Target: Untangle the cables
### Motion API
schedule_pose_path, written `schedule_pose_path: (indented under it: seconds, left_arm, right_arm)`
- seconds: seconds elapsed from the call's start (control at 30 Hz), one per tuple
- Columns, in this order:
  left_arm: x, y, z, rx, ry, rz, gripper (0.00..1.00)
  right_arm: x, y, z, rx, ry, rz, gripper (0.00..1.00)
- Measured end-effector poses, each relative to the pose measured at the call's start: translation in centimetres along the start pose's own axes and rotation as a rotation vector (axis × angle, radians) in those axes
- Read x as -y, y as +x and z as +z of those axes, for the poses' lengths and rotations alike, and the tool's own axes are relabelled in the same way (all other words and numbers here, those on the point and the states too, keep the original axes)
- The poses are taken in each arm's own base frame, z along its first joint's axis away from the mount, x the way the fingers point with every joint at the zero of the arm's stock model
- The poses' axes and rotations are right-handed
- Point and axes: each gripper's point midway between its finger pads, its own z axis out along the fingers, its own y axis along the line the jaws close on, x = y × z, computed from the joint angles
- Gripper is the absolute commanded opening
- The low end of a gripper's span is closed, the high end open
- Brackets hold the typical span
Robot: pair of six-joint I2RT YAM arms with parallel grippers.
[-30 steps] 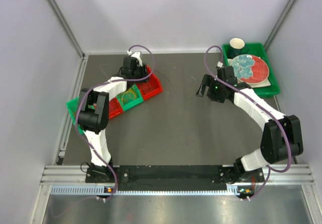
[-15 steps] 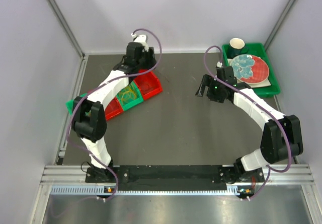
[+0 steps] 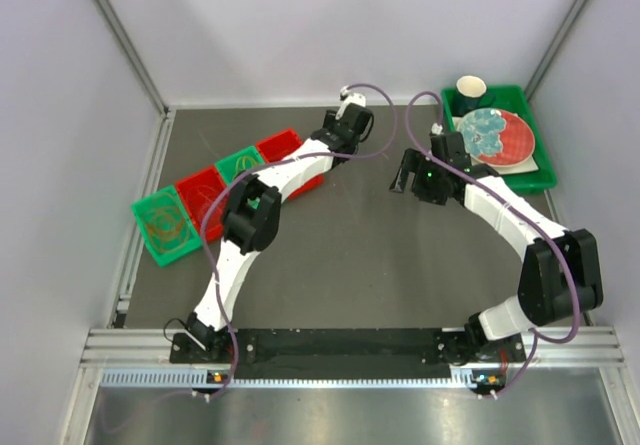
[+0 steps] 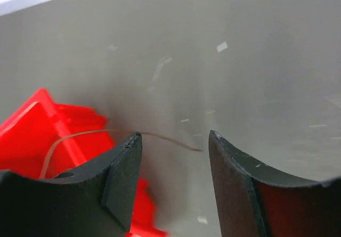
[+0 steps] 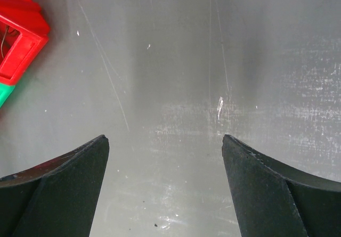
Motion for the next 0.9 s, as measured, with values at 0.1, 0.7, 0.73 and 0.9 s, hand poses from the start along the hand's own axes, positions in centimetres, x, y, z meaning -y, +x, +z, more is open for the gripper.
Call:
schedule_pose_path:
  seconds: [0.1, 0.7, 0.73, 0.9]
  left_arm:
    - [-1.4, 1.8, 1.2, -0.038, -0.056, 0.099, 0.61]
    - [-0.7, 2.2, 1.7, -0.050, 0.116, 0.571, 0.64]
    - [-0.7, 2.7, 1.7, -0.060, 0.119, 0.598, 0.64]
    - [-0.9, 5.8, 2.1, -0.105, 0.130, 0.740, 0.65]
  right_arm:
    - [0.0, -0.1, -0.1, 0.004, 0.002, 0.000, 0.86]
    - [0.0, -0.2, -0.4, 0.013, 0.001, -0.002, 0.86]
    - [0.0, -0.2, -0.4, 0.012, 0.001, -0.002, 0.86]
    - [0.0, -0.2, -0.5, 0.010, 0.002, -0.002, 0.86]
